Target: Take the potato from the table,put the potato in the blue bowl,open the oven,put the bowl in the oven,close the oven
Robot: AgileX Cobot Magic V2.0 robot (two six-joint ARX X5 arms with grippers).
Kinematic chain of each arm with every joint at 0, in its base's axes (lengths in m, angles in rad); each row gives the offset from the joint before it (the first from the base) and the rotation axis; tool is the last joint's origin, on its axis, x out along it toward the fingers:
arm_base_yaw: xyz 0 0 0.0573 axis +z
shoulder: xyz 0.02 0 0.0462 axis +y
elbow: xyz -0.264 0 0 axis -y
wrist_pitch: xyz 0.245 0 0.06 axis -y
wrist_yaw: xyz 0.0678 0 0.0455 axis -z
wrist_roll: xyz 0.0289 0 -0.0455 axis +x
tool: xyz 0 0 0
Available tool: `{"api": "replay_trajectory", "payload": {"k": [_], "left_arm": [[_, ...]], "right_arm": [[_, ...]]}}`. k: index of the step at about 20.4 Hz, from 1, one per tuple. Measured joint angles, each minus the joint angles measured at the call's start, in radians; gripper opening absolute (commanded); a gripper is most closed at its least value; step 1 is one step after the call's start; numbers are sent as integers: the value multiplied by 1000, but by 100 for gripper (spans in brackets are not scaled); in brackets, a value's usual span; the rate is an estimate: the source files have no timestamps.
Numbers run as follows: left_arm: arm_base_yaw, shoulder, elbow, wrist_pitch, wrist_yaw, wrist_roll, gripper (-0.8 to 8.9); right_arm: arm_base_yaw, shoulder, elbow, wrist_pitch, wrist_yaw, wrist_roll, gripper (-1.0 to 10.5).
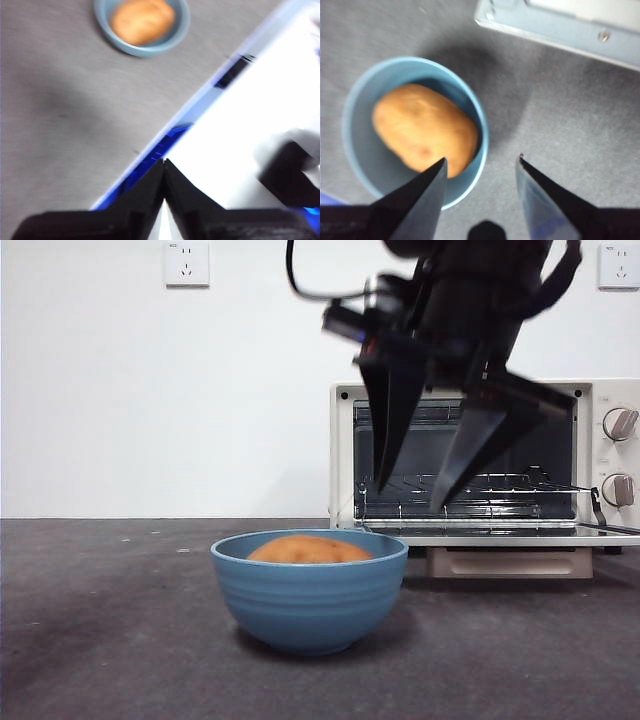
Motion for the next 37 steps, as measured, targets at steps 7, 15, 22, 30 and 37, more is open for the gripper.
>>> {"api": "replay_trajectory", "payload": {"k": [7,15,22,30,37], "left_arm": [[0,-2,0,6,14,34,-8],[0,-2,0,-26,14,48,-8],[0,-2,0,-28,14,49,-8],[0,-2,0,-45,13,49,-8],[0,-2,0,72,13,49,-8]], "right_arm": [[0,82,2,17,-5,0,94],[0,155,2,40,-13,15,-15],[-13,153,157,-101,75,16,-15],[-295,145,323,-105,10,126,-15],[-468,145,324,-47,-39,237,-15]]}}
